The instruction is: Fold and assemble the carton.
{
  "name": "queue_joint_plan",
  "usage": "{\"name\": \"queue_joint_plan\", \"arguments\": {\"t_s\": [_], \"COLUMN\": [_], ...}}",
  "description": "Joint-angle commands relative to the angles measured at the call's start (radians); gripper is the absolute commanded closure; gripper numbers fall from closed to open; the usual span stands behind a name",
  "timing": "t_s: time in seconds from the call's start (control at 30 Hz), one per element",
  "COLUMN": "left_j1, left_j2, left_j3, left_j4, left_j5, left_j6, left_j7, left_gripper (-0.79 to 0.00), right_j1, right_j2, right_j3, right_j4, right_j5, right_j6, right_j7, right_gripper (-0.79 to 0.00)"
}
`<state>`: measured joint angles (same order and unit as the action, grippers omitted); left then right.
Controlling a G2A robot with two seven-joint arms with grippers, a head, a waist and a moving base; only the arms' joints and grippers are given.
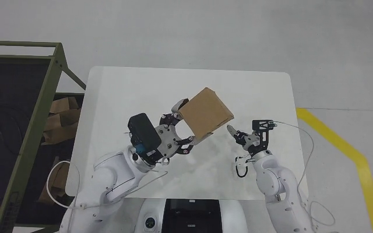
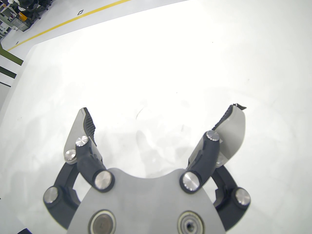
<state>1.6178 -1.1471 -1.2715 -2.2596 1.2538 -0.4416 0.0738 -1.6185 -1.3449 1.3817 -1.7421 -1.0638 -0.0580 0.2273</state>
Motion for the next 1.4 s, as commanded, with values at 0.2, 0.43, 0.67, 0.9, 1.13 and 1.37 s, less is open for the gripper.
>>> {"name": "queue_joint_plan", "arguments": {"t_s": [0.2,0.43,0.67,0.9,1.13,1.37], "left_j1": [0.009,-0.001,-0.023,-0.028,-0.032,-0.036], "left_j2": [-0.002,0.001,0.012,0.020,0.023,0.020], "left_j3": [0.013,-0.021,-0.074,-0.112,-0.136,-0.139], "left_j4": [0.012,0.029,0.058,0.061,0.061,0.107], "left_j5": [-0.054,-0.335,-0.586,-0.724,-0.698,-0.540], "left_j6": [0.006,-0.054,-0.159,-0.192,-0.154,-0.060], "left_j7": [0.009,-0.103,-0.214,-0.277,-0.296,-0.262], "left_gripper": [0.000,0.000,0.000,0.000,0.000,0.000], "right_j1": [0.000,0.000,0.000,0.000,0.000,0.000], "right_j2": [0.000,0.000,0.000,0.000,0.000,0.000], "right_j3": [0.000,0.000,0.000,0.000,0.000,0.000], "right_j4": [0.000,0.000,0.000,0.000,0.000,0.000], "right_j5": [0.000,0.000,0.000,0.000,0.000,0.000], "right_j6": [0.000,0.000,0.000,0.000,0.000,0.000], "right_j7": [0.000,0.000,0.000,0.000,0.000,0.000], "right_gripper": [-0.785,-0.785,-0.785,-0.785,-0.785,-0.785]}}
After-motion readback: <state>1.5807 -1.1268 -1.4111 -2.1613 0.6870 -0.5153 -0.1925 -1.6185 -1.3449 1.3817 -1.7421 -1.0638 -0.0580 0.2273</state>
